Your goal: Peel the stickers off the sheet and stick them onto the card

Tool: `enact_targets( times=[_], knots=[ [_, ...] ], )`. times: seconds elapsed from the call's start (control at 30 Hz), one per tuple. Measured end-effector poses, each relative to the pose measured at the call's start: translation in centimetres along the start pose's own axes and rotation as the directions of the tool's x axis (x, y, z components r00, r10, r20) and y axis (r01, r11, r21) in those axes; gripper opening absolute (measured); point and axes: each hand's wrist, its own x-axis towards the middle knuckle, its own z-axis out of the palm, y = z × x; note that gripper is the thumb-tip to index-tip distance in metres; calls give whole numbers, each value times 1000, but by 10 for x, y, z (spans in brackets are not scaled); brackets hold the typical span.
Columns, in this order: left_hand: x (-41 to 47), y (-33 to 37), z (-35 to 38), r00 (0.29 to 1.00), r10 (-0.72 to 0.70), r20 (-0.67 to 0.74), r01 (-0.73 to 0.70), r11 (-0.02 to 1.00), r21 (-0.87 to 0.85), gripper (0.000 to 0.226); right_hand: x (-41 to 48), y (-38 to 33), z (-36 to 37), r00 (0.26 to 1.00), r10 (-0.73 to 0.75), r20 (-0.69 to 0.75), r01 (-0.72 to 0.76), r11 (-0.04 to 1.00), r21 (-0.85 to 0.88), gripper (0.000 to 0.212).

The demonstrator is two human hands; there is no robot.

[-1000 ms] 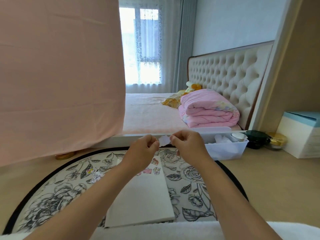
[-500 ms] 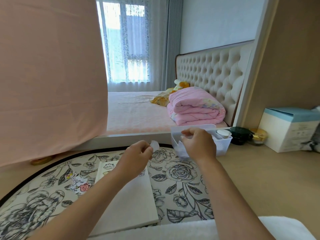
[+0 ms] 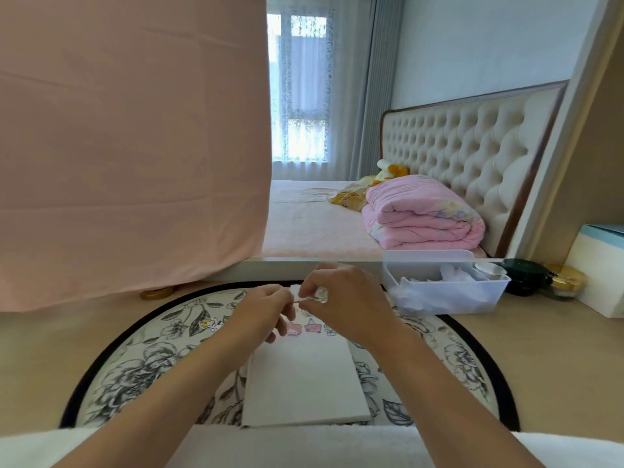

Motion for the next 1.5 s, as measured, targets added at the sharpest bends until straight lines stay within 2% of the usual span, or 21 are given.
enact_targets(
  times=[0.17,0.27,0.33,0.4,0.43,0.47,0.5,0.53,0.57,0.6,0.63,0.7,0.77,0.83,0.87,0.93,1.03,1.1,1.13,1.3,1.5],
  knots=[
    [-9,-8,-17,998,-66,21,67,996,-52,19,-3,-13,15,989,-126,-81,121,990,-66,4],
    [-14,-11,-25,990,-132,46,138,977,-166,18,-5,-17,25,974,-188,-122,173,977,-123,8],
    [-20,-12,-31,981,-162,110,185,950,-252,21,-7,-20,31,971,-199,-136,180,974,-138,7],
    [-23,-12,-37,966,-184,184,243,891,-383,32,-10,-20,36,977,-165,-137,147,981,-129,5],
    [-24,-13,-41,964,-187,189,253,865,-434,37,-10,-23,38,987,-104,-126,96,993,-67,6],
    [-25,-15,-43,970,-185,158,237,865,-442,37,-10,-26,39,995,3,-95,4,997,72,8],
    [-25,-16,-45,980,-172,97,197,895,-400,34,-9,-31,39,990,138,-27,-125,953,278,10],
    [-26,-19,-47,989,-144,33,147,932,-330,28,-7,-36,39,960,264,87,-273,831,485,9],
    [-28,-22,-49,995,-101,-12,94,960,-265,22,-7,-41,38,911,348,220,-405,666,626,7],
    [-29,-24,-50,998,-56,-33,47,974,-223,17,-7,-44,37,861,386,330,-499,522,692,8],
    [-32,-27,-51,999,-25,-43,15,978,-209,14,-7,-46,38,819,402,409,-561,414,717,11],
    [-34,-31,-54,998,8,-61,-20,979,-204,8,-8,-47,39,763,401,506,-627,272,730,10],
    [-35,-33,-56,997,38,-64,-49,983,-176,8,-7,-48,41,728,395,560,-660,181,730,10],
    [-33,-34,-57,996,62,-63,-71,987,-145,11,-8,-49,43,712,395,580,-673,150,724,12],
    [-31,-35,-58,995,69,-66,-77,990,-122,11,-8,-50,43,713,398,577,-674,164,720,12],
    [-28,-38,-60,993,95,-74,-97,995,-34,11,-8,-49,43,725,427,540,-670,257,697,14],
    [-23,-41,-65,982,177,-66,-162,968,190,12,-6,-46,42,789,469,396,-609,518,600,16],
    [-20,-45,-68,973,224,-60,-198,938,283,13,-3,-43,41,859,436,268,-511,695,506,18],
    [-19,-47,-69,969,240,-52,-211,922,323,13,-2,-41,40,888,398,229,-459,749,478,18],
    [-19,-48,-67,958,286,2,-259,864,431,11,3,-36,38,940,258,225,-329,862,387,7],
    [-22,-42,-62,952,307,7,-277,850,449,11,3,-35,35,946,243,216,-307,887,346,7]
  ],
)
